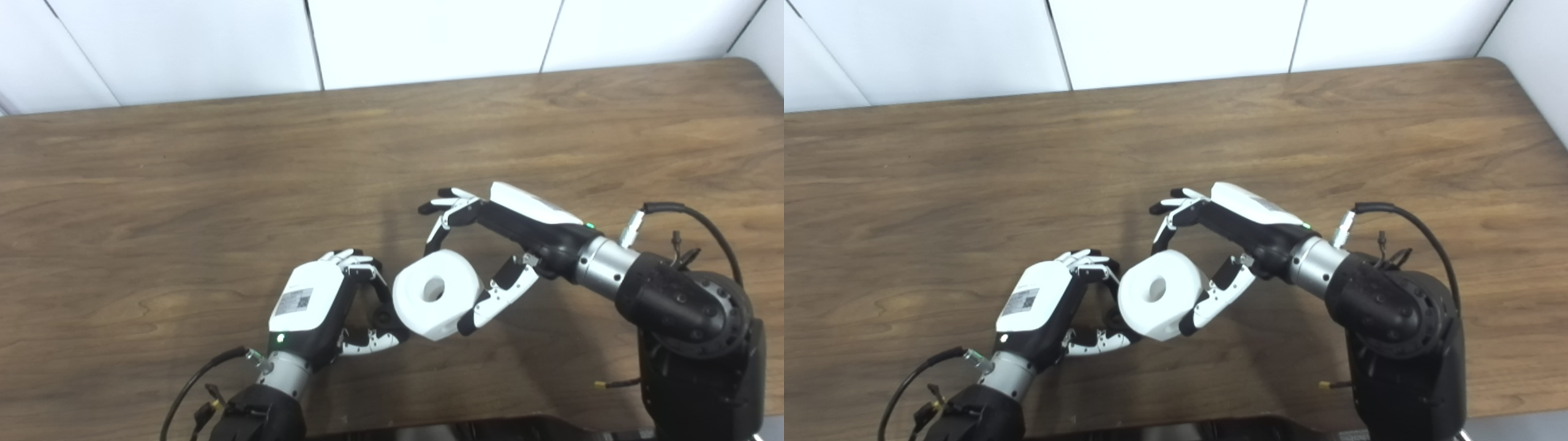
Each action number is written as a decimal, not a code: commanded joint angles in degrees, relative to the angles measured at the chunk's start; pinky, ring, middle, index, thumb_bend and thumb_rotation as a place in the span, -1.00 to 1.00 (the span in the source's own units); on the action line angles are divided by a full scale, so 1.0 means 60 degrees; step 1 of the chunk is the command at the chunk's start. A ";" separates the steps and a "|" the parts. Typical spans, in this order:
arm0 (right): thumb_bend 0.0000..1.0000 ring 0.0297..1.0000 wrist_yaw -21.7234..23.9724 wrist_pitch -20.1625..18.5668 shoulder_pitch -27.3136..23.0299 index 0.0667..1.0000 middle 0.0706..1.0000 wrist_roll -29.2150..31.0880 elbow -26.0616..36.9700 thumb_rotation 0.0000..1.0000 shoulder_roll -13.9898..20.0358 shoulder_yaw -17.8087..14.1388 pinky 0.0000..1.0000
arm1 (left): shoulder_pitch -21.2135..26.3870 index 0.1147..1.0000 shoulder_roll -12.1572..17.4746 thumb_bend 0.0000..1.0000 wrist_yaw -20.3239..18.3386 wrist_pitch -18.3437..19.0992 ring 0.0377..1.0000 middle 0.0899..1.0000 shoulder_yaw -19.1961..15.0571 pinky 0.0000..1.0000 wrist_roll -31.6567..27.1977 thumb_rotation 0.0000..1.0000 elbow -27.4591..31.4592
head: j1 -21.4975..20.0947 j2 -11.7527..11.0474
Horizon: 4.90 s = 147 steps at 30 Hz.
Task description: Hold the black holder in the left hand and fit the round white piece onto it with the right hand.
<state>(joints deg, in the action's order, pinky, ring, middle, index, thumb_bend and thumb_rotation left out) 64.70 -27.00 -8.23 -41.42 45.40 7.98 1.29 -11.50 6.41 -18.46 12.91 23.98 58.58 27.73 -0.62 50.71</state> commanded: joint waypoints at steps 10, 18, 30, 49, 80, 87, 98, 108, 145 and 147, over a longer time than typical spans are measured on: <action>0.01 0.96 -0.2177 0.0026 -0.0060 -0.10 0.77 0.1510 -0.0069 -0.69 -0.0595 -0.0425 0.89 | -0.0147 -0.15 -0.0172 0.03 -0.0268 0.0171 0.78 0.55 0.0202 0.80 0.0046 -0.91 -0.0366 | 0.0172 -0.0224; 0.01 0.94 -0.3336 0.0154 0.0281 -0.10 0.75 0.1729 -0.0635 -0.69 -0.0098 0.0460 0.84 | -0.0137 -0.15 -0.0216 0.03 -0.0328 0.0226 0.79 0.56 0.0276 0.82 0.0155 -0.91 -0.0357 | 0.0188 -0.0204; 0.01 0.95 -0.4483 0.0136 0.1077 -0.10 0.74 0.2007 -0.1469 -0.70 0.0385 0.1566 0.83 | -0.0121 -0.15 -0.0278 0.03 -0.0268 0.0256 0.78 0.56 0.0284 0.81 0.0165 -0.91 -0.0307 | 0.0238 -0.0181; 0.02 0.95 -0.5527 0.0107 0.1251 -0.10 0.75 0.2885 -0.1632 -0.70 0.1304 0.1956 0.86 | -0.0097 -0.15 -0.0277 0.03 -0.0234 0.0304 0.78 0.55 0.0276 0.82 0.0157 -0.91 -0.0257 | 0.0166 -0.0127; 0.02 0.94 -0.5579 0.0035 0.0997 -0.10 0.73 0.2884 -0.1277 -0.70 0.1493 0.1958 0.80 | -0.0055 -0.15 -0.0313 0.03 -0.0194 0.0267 0.77 0.54 0.0302 0.81 0.0139 -0.91 -0.0246 | 0.0120 -0.0068; 0.02 0.94 -0.5455 0.0024 0.0852 -0.10 0.74 0.3094 -0.1000 -0.70 0.1151 0.1576 0.84 | -0.0029 -0.15 -0.0344 0.03 -0.0206 0.0300 0.78 0.55 0.0372 0.81 0.0214 -0.91 -0.0330 | 0.0170 -0.0130; 0.02 0.96 -0.5371 0.0036 0.0493 -0.10 0.73 0.3020 -0.0304 -0.69 0.1384 0.1564 0.86 | 0.0022 -0.15 -0.0346 0.03 -0.0272 0.0395 0.77 0.55 0.0495 0.81 0.0598 -0.91 -0.0377 | 0.0247 -0.0147; 0.02 0.98 -0.5090 0.0023 0.0067 -0.10 0.72 0.2785 0.0215 -0.70 0.1684 0.1646 0.82 | 0.0033 -0.15 -0.0352 0.03 -0.0283 0.0475 0.77 0.56 0.0542 0.81 0.0616 -0.91 -0.0356 | 0.0289 -0.0122; 0.02 1.00 -0.4329 0.0939 -0.0375 -0.11 0.70 0.0614 0.0393 -0.70 0.2357 0.2477 1.00 | 0.0002 -0.15 -0.0333 0.04 -0.0327 0.0489 0.77 0.55 0.0476 0.80 0.0455 -0.91 -0.0188 | 0.0157 -0.0027; 0.02 1.00 -0.4360 0.1035 -0.0327 -0.11 0.70 0.0551 0.0327 -0.70 0.2340 0.2497 1.00 | -0.0004 -0.15 -0.0341 0.04 -0.0323 0.0495 0.77 0.55 0.0472 0.80 0.0443 -0.91 -0.0184 | 0.0148 -0.0031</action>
<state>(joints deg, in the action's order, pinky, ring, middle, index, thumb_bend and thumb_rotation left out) 39.64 -22.76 -9.19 -37.65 46.96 22.08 16.60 -10.62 5.33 -18.30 15.11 26.48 61.75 26.98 0.26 50.54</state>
